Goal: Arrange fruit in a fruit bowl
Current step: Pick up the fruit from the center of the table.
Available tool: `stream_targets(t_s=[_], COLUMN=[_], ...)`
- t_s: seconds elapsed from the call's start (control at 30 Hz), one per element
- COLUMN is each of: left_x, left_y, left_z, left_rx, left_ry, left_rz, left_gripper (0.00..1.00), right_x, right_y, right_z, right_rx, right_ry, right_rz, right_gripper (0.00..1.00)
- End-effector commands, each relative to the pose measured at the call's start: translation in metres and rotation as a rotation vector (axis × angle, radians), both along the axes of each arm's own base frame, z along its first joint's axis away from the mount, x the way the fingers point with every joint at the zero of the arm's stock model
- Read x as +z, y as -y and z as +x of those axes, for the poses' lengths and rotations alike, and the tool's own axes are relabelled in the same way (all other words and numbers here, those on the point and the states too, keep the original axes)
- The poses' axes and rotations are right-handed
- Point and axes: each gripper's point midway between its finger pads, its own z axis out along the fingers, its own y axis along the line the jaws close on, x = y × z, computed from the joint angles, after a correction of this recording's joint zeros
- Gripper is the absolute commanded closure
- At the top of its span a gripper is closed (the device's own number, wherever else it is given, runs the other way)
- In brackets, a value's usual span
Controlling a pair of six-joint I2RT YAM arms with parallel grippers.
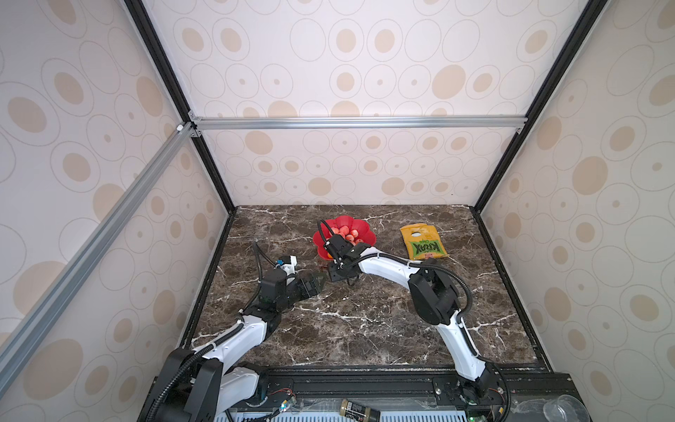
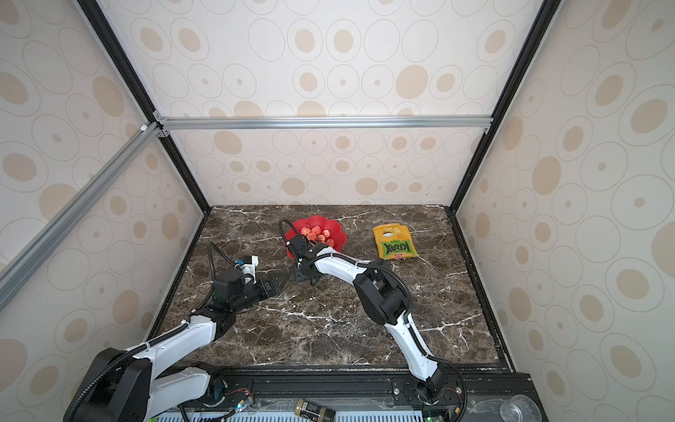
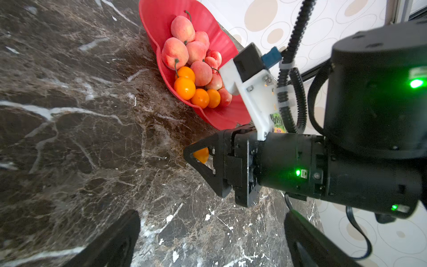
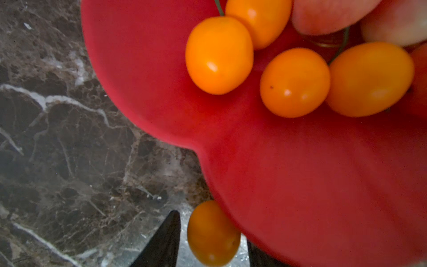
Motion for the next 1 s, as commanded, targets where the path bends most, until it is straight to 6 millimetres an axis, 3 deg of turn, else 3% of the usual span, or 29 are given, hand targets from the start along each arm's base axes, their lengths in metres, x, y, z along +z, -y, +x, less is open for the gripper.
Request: stream_targets(t_s=[0.0, 0.97], left_x=[0.0078, 0.0118], left_y=[0.0012, 0.0003], left_z=[0.0011, 0.0017], left_rx=[0.003, 0.006], left_ry=[0.024, 0.031], left_rz=[-0.011, -0.008], left_gripper=[0.02, 0.02], right_x=[-0.0084, -0.0003], right_y=[0.0022, 0.0046], right_z=[-0.0008, -0.0013], right_rx=[-0.001, -0.005], right_ry=[-0.008, -0.001], right_rz=[-0.037, -0.026], right_gripper=[0.52, 0.63])
